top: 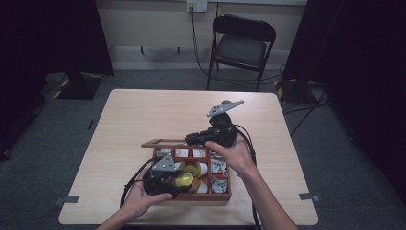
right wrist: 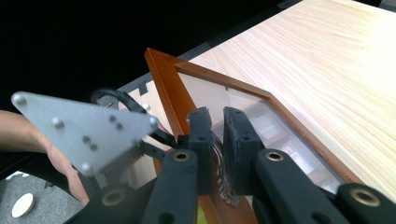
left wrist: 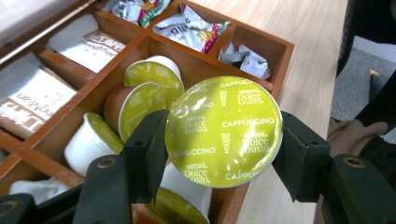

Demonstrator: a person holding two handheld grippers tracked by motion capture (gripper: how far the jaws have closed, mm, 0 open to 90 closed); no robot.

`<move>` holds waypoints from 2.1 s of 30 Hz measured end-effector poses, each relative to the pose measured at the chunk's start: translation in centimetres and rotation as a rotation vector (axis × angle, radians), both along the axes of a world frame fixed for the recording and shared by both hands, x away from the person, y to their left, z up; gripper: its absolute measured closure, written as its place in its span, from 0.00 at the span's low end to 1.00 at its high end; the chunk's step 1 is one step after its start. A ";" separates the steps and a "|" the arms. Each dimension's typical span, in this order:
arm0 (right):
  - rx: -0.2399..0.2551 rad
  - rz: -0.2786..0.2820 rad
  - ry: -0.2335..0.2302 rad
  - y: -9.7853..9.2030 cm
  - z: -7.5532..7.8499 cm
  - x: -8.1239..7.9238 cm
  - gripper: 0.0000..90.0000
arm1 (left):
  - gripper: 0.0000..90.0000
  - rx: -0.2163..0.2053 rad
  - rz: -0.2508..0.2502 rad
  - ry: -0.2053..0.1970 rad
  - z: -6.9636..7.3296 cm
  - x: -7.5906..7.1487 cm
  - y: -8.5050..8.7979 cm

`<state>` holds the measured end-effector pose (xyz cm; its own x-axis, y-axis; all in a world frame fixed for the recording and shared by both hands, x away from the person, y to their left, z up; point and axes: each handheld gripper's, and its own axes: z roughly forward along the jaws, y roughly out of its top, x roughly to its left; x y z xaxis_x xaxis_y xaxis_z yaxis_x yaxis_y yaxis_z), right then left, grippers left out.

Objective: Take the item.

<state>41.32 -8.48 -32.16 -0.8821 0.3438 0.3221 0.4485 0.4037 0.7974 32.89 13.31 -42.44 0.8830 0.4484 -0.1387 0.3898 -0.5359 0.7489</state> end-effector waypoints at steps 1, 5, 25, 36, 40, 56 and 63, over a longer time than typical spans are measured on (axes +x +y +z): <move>0.000 0.000 0.000 0.0 0.0 0.0 0.91 | 0.45 0.007 0.000 -0.005 0.2 -0.1 0.1; -0.001 -0.001 -0.001 0.0 0.0 0.0 0.91 | 0.45 -0.004 -0.013 -0.029 0.7 -0.4 0.1; 0.000 0.000 0.001 0.0 0.0 0.0 0.91 | 0.45 -0.065 0.087 -0.038 1.5 -0.9 4.9; 0.001 0.001 -0.002 0.0 0.0 0.0 0.91 | 0.45 -0.079 0.136 -0.045 1.9 -0.3 7.1; 0.001 0.000 -0.003 0.0 0.0 0.0 0.91 | 0.45 -0.082 0.144 -0.043 2.0 -0.2 7.8; 0.000 -0.001 -0.006 0.0 0.0 0.0 0.91 | 0.45 -0.078 0.203 -0.017 1.4 1.3 10.6; 0.000 -0.001 -0.006 0.0 0.0 -0.1 0.91 | 0.45 -0.071 0.251 -0.021 1.2 1.7 11.9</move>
